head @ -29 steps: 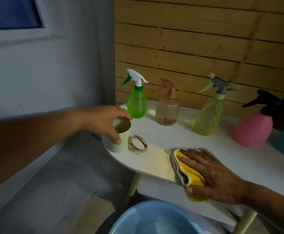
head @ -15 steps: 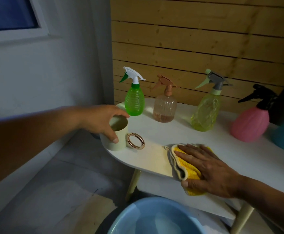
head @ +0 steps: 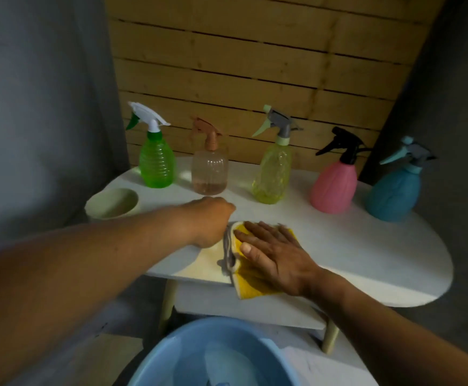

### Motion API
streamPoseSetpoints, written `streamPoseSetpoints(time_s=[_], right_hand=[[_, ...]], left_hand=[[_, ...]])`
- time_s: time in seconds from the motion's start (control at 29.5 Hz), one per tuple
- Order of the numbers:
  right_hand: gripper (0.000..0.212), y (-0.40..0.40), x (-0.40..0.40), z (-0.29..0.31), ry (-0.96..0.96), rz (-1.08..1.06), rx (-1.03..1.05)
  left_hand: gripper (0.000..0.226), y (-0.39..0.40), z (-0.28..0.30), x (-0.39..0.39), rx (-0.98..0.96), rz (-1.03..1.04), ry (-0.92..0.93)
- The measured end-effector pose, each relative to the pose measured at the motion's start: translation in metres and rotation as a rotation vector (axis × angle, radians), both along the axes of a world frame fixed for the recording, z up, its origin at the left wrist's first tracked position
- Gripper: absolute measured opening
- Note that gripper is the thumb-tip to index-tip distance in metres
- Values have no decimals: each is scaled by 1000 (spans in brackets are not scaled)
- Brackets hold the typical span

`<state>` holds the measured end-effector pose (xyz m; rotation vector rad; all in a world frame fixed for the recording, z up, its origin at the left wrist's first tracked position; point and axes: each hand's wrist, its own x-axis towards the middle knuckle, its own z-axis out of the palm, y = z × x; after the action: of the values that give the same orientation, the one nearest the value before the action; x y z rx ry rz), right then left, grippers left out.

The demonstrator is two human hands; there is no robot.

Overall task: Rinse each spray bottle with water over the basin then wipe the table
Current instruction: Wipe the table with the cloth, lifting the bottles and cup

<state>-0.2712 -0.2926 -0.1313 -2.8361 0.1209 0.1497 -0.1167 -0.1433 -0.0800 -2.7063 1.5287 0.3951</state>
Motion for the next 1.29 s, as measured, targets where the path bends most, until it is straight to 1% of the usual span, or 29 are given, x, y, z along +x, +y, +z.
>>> streamPoseSetpoints(time_s=[0.07,0.1,0.2,0.24,0.27,0.34,0.44,0.51,0.68,0.78,0.81,0.92,1.02,1.12,1.15,1.22,1.29], right_hand=[[58,-7,-8,-5,-16,-31,-51],[59,-21,-19,-7,-23,-64,-95],[62,-41,-34,-10,-6,-112,-180],[63,-54,-42,-9,1,-138,-196],[64,-66,-50,-7,10,-163,-199],[66,-85,-64,-5,31,-200,-201],[81,-101,-78,-2,63,-238,-198],[86,-104,-80,-1,76,-251,-188],[79,-101,-66,11,169,-332,-63],[72,-88,-57,10,70,-467,42],[73,-84,-59,6,43,-492,34],[78,-75,-67,-4,29,-420,-106],[86,-79,-75,-1,67,-325,-92],[92,-79,-83,1,79,-294,-97],[89,-78,-86,-2,66,-299,-120],[73,-75,-91,-7,-1,-316,-162],[57,-75,-94,-8,-108,-324,-120]], left_hand=[[35,-14,-15,-9,130,9,-17],[40,-29,-15,-17,175,-8,-13],[77,-23,-14,-19,267,57,61],[87,-26,-12,-20,296,47,64],[94,-27,-11,-21,322,42,61],[102,-26,-11,-21,329,26,65],[103,-23,-14,-19,304,31,84],[103,-21,-16,-19,302,36,85],[104,-23,-14,-18,302,58,89],[104,-22,-16,-15,314,63,94],[104,-23,-18,-15,316,62,96],[104,-21,-21,-13,314,67,118],[104,-20,-25,-12,307,73,129],[105,-22,-26,-12,299,78,137],[105,-23,-26,-13,297,78,139],[104,-24,-24,-16,289,76,143],[102,-23,-23,-18,282,77,149]])
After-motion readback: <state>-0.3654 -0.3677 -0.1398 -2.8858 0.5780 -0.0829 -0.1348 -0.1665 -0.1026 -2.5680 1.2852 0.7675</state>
